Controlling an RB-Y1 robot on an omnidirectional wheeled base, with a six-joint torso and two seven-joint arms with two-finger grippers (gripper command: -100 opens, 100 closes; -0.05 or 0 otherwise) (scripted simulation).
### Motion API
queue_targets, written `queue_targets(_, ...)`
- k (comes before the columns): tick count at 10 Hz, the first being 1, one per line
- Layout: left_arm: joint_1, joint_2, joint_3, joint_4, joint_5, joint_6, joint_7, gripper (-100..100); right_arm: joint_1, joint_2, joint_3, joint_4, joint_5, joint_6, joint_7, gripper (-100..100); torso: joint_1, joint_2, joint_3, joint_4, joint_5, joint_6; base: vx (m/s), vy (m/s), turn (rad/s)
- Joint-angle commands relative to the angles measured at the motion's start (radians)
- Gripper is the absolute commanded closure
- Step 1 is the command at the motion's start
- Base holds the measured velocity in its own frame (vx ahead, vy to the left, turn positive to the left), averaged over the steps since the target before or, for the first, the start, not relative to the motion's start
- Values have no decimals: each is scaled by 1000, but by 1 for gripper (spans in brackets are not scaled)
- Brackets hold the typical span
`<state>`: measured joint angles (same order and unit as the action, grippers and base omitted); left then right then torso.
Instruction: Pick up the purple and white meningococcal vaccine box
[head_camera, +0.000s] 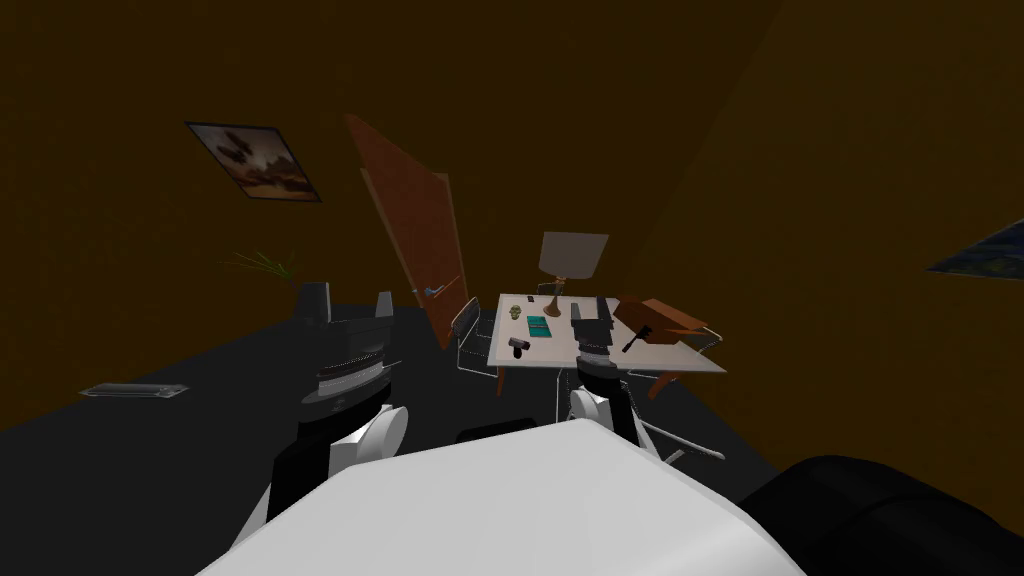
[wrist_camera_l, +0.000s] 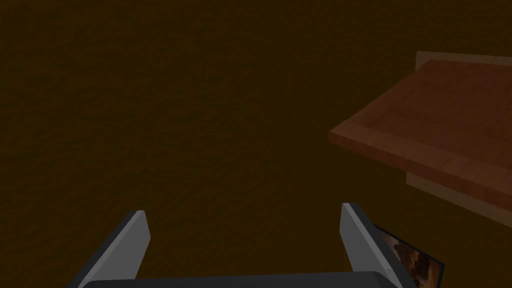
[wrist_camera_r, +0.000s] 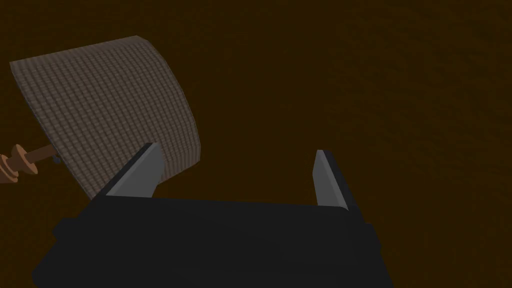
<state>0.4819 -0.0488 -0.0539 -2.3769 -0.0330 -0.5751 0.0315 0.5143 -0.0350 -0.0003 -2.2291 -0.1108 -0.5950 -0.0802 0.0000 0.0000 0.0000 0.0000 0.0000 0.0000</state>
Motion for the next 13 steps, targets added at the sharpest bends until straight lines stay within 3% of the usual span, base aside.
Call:
queue_targets(1, 0, 0, 0, 0, 0, 0, 0, 0, -2, -33, -6, 19, 38, 29, 9, -100, 0, 0, 0, 0, 0, 0, -38, 14, 70)
queue_targets(5, 0, 0, 0, 0, 0, 0, 0, 0, -9, -80, -28, 84, 154, 130, 39, -100, 3, 7, 4, 1, 1, 0, -100, 40, 115)
queue_targets(6, 0, 0, 0, 0, 0, 0, 0, 0, -9, -80, -28, 84, 172, 135, 39, -100, 3, 7, 4, 2, 1, 0, -67, 24, 28)
queue_targets(7, 0, 0, 0, 0, 0, 0, 0, 0, -12, -89, -34, 106, 209, 172, 48, -100, 1, 5, 3, 1, 0, 0, -56, 24, 93)
queue_targets(8, 0, 0, 0, 0, 0, 0, 0, 0, -12, -89, -34, 106, 218, 172, 48, -100, 1, 4, 3, 1, 0, 0, -44, 16, 51)
queue_targets(9, 0, 0, 0, 0, 0, 0, 0, 0, -15, -96, -42, 131, 257, 211, 58, -100, 1, 3, 2, 1, 0, 0, -61, 26, 125)
queue_targets(10, 0, 0, 0, 0, 0, 0, 0, 0, -15, -96, -42, 131, 268, 211, 58, -100, 1, 4, 2, 1, 0, 0, -53, 22, 50)
queue_targets(11, 0, 0, 0, 0, 0, 0, 0, 0, -18, -102, -49, 159, 307, 251, 69, -100, 1, 4, 2, 1, 0, 0, -62, 38, 148)
queue_targets(12, 0, 0, 0, 0, 0, 0, 0, 0, -18, -102, -49, 159, 321, 253, 69, -100, 2, 4, 2, 1, 0, 0, -51, 31, 57)
queue_targets(13, 0, 0, 0, 0, 0, 0, 0, 0, -22, -107, -57, 189, 361, 287, 79, -100, 1, 3, 2, 1, 0, 0, -68, 24, 124)
